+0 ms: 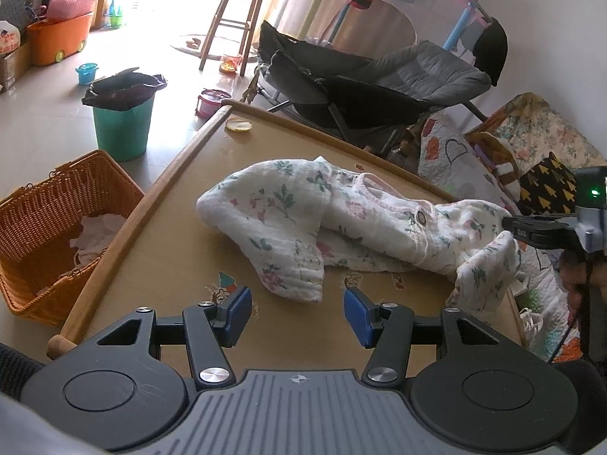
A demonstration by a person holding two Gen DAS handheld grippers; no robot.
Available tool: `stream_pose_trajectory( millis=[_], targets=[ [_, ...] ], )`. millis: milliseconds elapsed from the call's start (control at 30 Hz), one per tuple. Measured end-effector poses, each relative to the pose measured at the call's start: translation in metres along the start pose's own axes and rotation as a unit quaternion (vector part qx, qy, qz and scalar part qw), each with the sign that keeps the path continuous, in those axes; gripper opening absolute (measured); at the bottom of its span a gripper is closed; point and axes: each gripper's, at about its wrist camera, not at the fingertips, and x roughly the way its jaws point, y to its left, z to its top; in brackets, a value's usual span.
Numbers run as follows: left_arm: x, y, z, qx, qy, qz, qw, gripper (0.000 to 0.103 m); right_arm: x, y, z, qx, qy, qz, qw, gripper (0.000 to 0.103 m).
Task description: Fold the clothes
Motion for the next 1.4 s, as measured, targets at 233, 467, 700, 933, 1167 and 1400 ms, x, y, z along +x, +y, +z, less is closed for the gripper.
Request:
stream_pose_trajectory(
  millis=[233, 467, 700, 933, 1167, 1400],
  targets=[
    [0.005, -0.001, 0.000, 0.003, 0.006, 0.005, 1.0000, 0.056, 0.019, -0.002, 0.004, 0.011, 0.016, 0.006, 1.000, 0.003],
    [0.008, 0.000, 0.000, 0.003, 0.011, 0.008, 0.9999, 0.056, 0.042, -0.010, 0.000, 0.037, 0.047, 0.023, 0.998, 0.003],
    [0.010, 0.002, 0.001, 0.000, 0.007, 0.015, 0.9999, 0.056, 0.051, -0.013, -0.012, 0.066, 0.058, 0.047, 0.995, 0.003],
    [0.013, 0.001, 0.001, -0.007, 0.004, 0.024, 0.9997, 0.056, 0.055, -0.014, -0.023, 0.084, 0.058, 0.066, 0.993, 0.004],
    [0.012, -0.006, -0.002, 0.013, -0.006, 0.030, 0.9994, 0.056, 0.053, -0.025, -0.022, 0.084, 0.051, 0.090, 0.991, 0.018],
    [0.011, -0.009, -0.004, 0.018, -0.010, 0.040, 0.9990, 0.061, 0.021, -0.063, -0.014, 0.142, -0.005, 0.107, 0.984, 0.044]
  ],
)
